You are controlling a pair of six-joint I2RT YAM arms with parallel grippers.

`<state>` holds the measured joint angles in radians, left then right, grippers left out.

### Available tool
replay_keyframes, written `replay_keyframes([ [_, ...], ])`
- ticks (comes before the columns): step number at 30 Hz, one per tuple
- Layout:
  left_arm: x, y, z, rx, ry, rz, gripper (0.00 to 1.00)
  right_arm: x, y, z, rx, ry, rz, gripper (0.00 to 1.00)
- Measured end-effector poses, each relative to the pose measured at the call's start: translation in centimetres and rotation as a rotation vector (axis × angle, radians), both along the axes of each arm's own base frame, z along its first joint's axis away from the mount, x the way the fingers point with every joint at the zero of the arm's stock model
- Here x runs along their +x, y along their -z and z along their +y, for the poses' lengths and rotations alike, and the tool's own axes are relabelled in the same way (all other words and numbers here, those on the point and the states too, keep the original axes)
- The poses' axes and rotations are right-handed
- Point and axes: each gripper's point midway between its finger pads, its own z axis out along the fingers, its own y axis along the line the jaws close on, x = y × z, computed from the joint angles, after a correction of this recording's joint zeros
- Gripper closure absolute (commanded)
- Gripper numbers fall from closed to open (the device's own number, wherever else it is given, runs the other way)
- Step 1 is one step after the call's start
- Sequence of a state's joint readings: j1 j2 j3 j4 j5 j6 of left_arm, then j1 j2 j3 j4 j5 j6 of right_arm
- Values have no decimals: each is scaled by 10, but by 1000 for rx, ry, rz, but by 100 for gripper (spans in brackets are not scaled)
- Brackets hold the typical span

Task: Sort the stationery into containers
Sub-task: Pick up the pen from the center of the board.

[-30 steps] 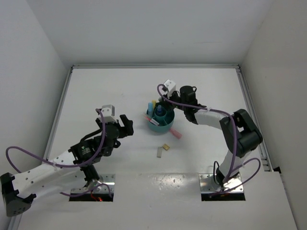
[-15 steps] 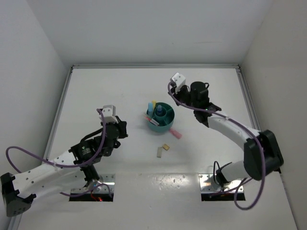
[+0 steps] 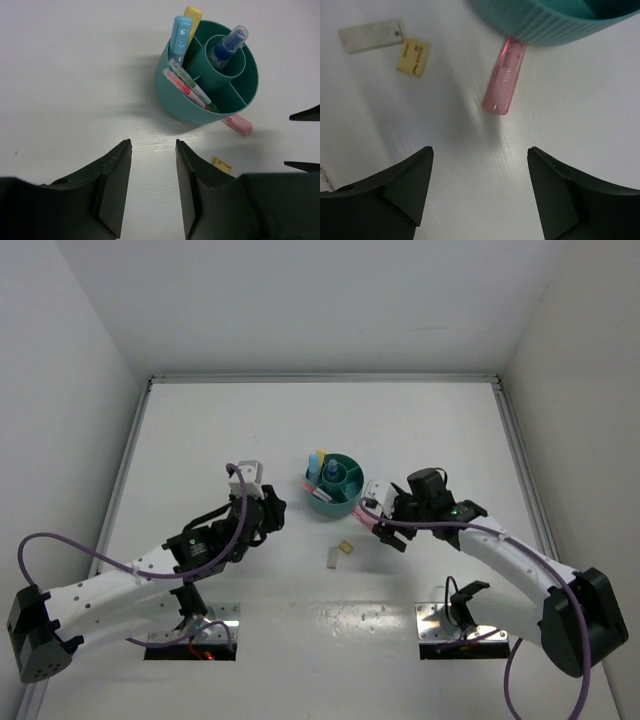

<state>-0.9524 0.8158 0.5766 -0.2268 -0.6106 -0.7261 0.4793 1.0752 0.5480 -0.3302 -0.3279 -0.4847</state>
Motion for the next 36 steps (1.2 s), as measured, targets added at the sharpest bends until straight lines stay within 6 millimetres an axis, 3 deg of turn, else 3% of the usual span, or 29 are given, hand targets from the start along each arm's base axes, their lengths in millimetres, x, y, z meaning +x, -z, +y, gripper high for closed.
replay_keyframes([
  [2,1,-1,-1,-6,2,-3,54,-8,13,-3,-20,12,59,32],
  [14,2,6,4,-1,-9,3,54,9,53,10,-26,84,197,41],
  [23,2,5,5,-7,-10,-1,54,27,50,18,1,118,166,41],
  [36,2,2,5,-13,-10,-6,54,30,67,18,-35,119,213,42],
])
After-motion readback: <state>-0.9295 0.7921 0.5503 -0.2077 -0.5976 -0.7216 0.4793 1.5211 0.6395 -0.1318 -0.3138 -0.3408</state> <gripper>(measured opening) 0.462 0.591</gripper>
